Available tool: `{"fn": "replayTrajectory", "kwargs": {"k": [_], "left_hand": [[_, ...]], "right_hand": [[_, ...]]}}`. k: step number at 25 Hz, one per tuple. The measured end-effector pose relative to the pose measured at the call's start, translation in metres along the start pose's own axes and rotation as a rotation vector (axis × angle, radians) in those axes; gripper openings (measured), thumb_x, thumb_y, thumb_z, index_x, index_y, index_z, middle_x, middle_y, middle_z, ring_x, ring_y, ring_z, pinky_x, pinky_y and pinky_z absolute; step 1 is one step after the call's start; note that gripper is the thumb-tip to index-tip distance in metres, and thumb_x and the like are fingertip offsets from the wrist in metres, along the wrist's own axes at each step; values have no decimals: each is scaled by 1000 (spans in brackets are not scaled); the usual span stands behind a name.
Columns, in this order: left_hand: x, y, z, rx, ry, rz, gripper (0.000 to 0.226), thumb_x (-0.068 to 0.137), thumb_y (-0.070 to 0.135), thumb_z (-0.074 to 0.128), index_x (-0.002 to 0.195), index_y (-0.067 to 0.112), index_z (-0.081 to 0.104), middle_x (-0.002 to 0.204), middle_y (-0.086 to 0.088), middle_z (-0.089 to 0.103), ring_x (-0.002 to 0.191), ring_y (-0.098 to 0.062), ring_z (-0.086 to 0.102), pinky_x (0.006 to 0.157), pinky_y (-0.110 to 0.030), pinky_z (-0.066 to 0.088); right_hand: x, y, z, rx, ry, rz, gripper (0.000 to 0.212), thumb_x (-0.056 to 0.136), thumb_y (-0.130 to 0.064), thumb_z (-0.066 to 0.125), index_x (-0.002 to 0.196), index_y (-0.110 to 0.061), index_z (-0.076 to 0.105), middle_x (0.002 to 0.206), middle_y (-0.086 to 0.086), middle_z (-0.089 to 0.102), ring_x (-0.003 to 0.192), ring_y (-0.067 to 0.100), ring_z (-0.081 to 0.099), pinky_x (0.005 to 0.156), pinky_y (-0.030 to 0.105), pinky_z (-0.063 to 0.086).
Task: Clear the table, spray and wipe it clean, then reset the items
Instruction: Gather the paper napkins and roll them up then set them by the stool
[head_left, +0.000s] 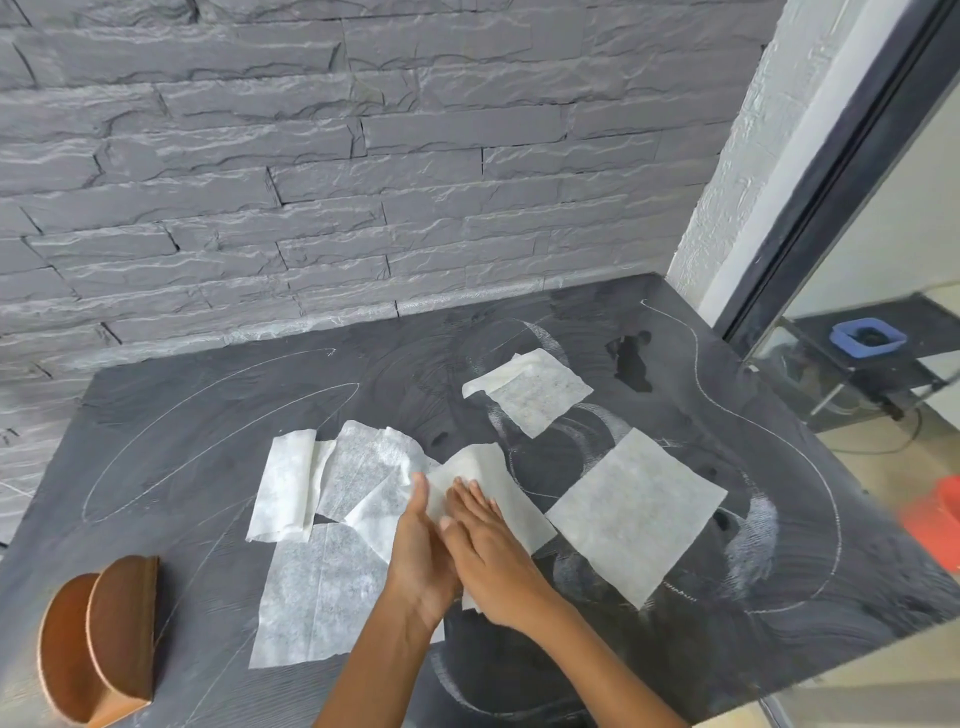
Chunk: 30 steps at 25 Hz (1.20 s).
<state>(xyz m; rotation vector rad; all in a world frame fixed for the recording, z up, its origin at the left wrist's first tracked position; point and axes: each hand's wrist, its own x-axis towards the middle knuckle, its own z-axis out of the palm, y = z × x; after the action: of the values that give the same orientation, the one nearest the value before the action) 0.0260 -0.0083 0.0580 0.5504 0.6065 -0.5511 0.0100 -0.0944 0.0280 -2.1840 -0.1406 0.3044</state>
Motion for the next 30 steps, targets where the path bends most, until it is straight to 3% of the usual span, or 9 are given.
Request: {"fn": "replayTrajectory", "kwargs": {"k": [2,4,10,15,17,22,25,27,30], "left_hand": [[-2,-1,0,107,49,56,45,101,32,34,115,-2,60,105,-13,71,100,-22,67,86,-33,53],[-3,-2,-1,157,129,105,37,102,25,32,109,1,59,92,-11,73,85,-21,68,69,-33,53],[-5,4,-9,133,179,139,30,101,22,37,122,7,52,108,-9,64,103,-24,59,92,-40,42],[-5,2,-10,120,176,110,31,101,23,37,121,6,54,106,-9,66,93,-21,62,71,-35,47],[-5,2,-10,120,180,111,30,101,23,37,120,7,54,107,-9,65,93,-21,62,71,-35,47],[-3,3,-10,128,186,106,28,101,24,37,110,7,58,103,-10,67,92,-22,62,69,-36,47],[-2,3,-2,140,179,112,32,102,25,34,100,7,60,90,-9,72,88,-22,63,67,-36,46],[0,5,7,132,139,109,38,102,25,31,105,1,61,91,-13,73,91,-23,64,72,-35,47],[2,11,17,88,40,84,47,102,29,28,121,-3,57,114,-18,66,108,-26,61,88,-35,46]], "right_hand": [[-3,11,-11,156,60,1,48,101,-31,28,148,-21,21,156,-14,12,138,-10,-1,116,20,2],[-8,39,-29,18,162,-27,51,100,-37,30,148,-24,17,154,-18,7,139,-10,-5,117,22,1],[-33,153,-70,-660,100,85,69,97,-51,27,148,-16,-3,155,-5,-12,140,8,-21,111,21,-19],[-30,175,-60,-814,106,107,63,92,-42,-10,148,-14,-2,154,-3,-12,141,17,-19,113,31,-15],[-24,172,-58,-647,163,129,51,101,-31,6,148,-13,4,156,-1,-3,143,13,-10,114,26,-11],[-5,88,-69,435,410,268,39,102,-23,33,138,-14,42,139,-4,47,129,10,40,101,10,29],[4,35,-65,491,319,229,36,100,-29,35,133,-21,49,123,-15,52,116,4,46,77,-5,34],[9,12,-53,439,198,161,42,101,-30,34,140,-15,42,137,-9,46,127,4,39,88,-4,28],[15,-6,-28,280,53,47,47,102,-32,26,147,-16,25,155,-7,20,142,2,10,114,17,6]]}}
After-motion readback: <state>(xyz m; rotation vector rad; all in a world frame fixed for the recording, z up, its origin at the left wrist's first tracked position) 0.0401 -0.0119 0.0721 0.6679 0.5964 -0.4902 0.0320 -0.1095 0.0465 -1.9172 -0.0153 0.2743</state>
